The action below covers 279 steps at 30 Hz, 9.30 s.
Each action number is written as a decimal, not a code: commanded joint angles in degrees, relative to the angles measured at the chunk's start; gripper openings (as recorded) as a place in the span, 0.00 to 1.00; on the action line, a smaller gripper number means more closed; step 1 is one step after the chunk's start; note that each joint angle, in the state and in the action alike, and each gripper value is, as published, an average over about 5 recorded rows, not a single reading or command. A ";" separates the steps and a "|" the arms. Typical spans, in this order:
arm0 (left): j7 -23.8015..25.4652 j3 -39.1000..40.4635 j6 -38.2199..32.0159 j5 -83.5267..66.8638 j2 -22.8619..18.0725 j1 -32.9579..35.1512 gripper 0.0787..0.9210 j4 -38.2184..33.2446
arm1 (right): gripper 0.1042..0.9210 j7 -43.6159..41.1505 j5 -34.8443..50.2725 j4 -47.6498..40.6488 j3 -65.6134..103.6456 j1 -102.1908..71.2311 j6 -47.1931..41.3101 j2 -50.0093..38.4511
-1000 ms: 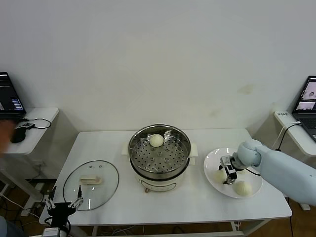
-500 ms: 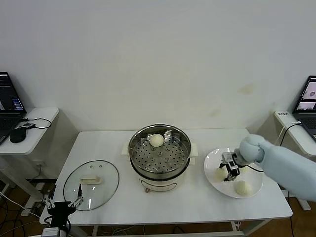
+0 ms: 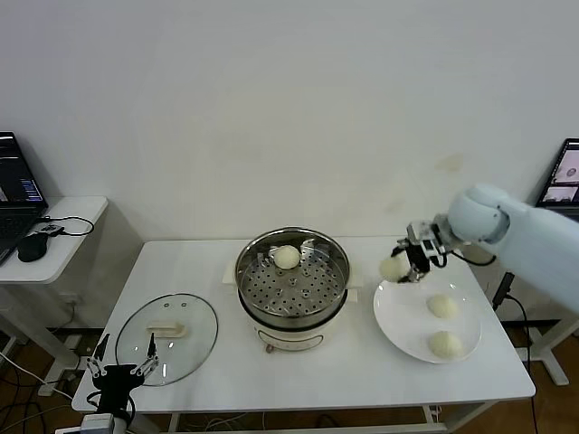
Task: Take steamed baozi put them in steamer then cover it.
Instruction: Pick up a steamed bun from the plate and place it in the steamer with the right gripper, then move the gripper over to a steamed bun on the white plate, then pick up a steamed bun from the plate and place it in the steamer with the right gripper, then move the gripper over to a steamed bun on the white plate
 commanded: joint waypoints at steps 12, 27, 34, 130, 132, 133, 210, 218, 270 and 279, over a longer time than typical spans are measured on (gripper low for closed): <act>0.06 -2.53 0.23 -1.54 -0.44 -0.15 0.88 0.24 | 0.65 3.02 13.77 -10.97 -7.83 7.38 -5.45 30.70; 0.12 -2.97 0.10 -2.03 -0.42 -0.95 0.88 0.91 | 0.65 4.90 9.66 -22.57 -8.44 -1.84 -6.87 40.64; 0.16 -3.11 -0.14 -2.40 -0.22 -0.87 0.88 1.25 | 0.65 5.44 7.36 -26.18 -7.98 -5.16 -6.67 41.78; -0.16 -2.62 -1.24 1.49 0.51 0.48 0.88 2.99 | 0.87 -3.83 -25.80 -8.82 26.63 -44.53 11.46 -7.18; -0.16 -2.56 -1.23 1.49 0.52 0.35 0.88 3.08 | 0.85 -4.08 -25.57 -8.96 26.57 -44.51 11.18 -7.11; -0.17 -2.54 -1.22 1.49 0.52 0.31 0.88 3.11 | 0.83 -4.25 -25.45 -9.01 26.56 -44.52 11.05 -7.10; -0.75 -6.07 -1.85 -1.40 -1.58 0.44 0.88 1.74 | 0.65 -0.82 -12.13 -9.54 -14.42 1.81 33.39 32.04; -0.92 -5.90 -2.09 -1.47 -1.62 0.31 0.88 2.08 | 0.66 -1.11 -13.27 -8.38 -14.92 1.46 35.35 30.42; -0.06 -1.78 -0.74 0.85 3.16 -3.36 0.88 4.33 | 0.88 -3.59 -19.51 -11.15 15.58 -25.73 12.17 -11.06; -0.05 -3.09 -0.52 1.04 3.03 -2.64 0.88 4.54 | 0.88 -3.14 -25.10 -19.30 23.75 -33.79 14.52 -4.72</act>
